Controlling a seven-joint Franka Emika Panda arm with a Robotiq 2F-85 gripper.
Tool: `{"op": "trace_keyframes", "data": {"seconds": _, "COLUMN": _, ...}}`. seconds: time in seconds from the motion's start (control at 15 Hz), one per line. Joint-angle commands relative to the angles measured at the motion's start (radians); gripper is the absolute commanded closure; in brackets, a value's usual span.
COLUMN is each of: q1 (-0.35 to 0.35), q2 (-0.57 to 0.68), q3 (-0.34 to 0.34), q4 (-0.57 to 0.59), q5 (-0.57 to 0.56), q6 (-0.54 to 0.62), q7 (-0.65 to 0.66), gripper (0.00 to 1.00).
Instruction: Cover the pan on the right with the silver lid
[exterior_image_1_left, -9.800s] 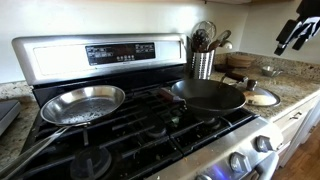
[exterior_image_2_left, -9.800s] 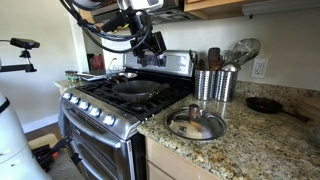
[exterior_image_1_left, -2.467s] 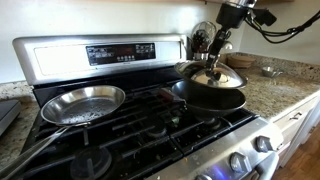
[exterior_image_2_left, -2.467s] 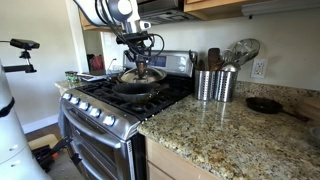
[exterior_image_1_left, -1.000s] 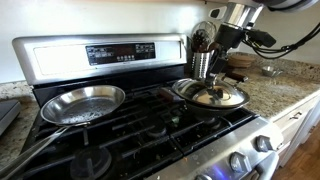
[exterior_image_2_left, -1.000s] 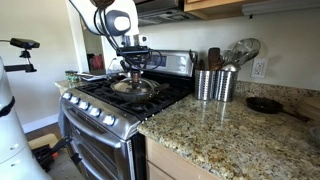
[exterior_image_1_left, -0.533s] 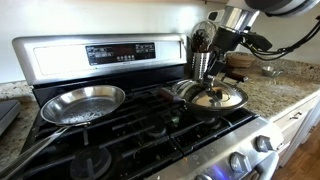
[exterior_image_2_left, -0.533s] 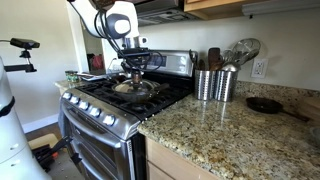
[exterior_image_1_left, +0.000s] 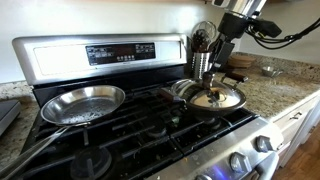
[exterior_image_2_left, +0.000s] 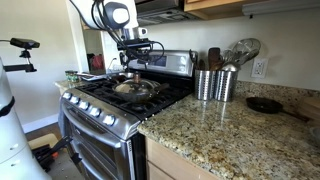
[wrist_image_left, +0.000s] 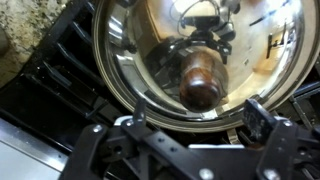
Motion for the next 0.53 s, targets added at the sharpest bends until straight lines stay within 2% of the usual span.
{"op": "trace_keyframes", "data": {"seconds": 0.0, "q1": -0.027, "q2": -0.124, "q3": -0.005, "q4": -0.028, "q5": -0.113, "q6": -0.113, "q7": 0.118, "gripper": 0.00}}
{"op": "trace_keyframes", "data": {"seconds": 0.2, "q1": -0.045, "q2": -0.176, "q3": 0.000, "q4": -0.015, "q5": -0.194, "q6": -0.201, "q7": 0.261, "gripper": 0.00}}
{"op": "trace_keyframes", "data": {"seconds": 0.47, "q1": -0.053, "q2": -0.273, "q3": -0.019, "q4": -0.053, "q5": -0.175, "q6": -0.194, "q7": 0.447, "gripper": 0.00}}
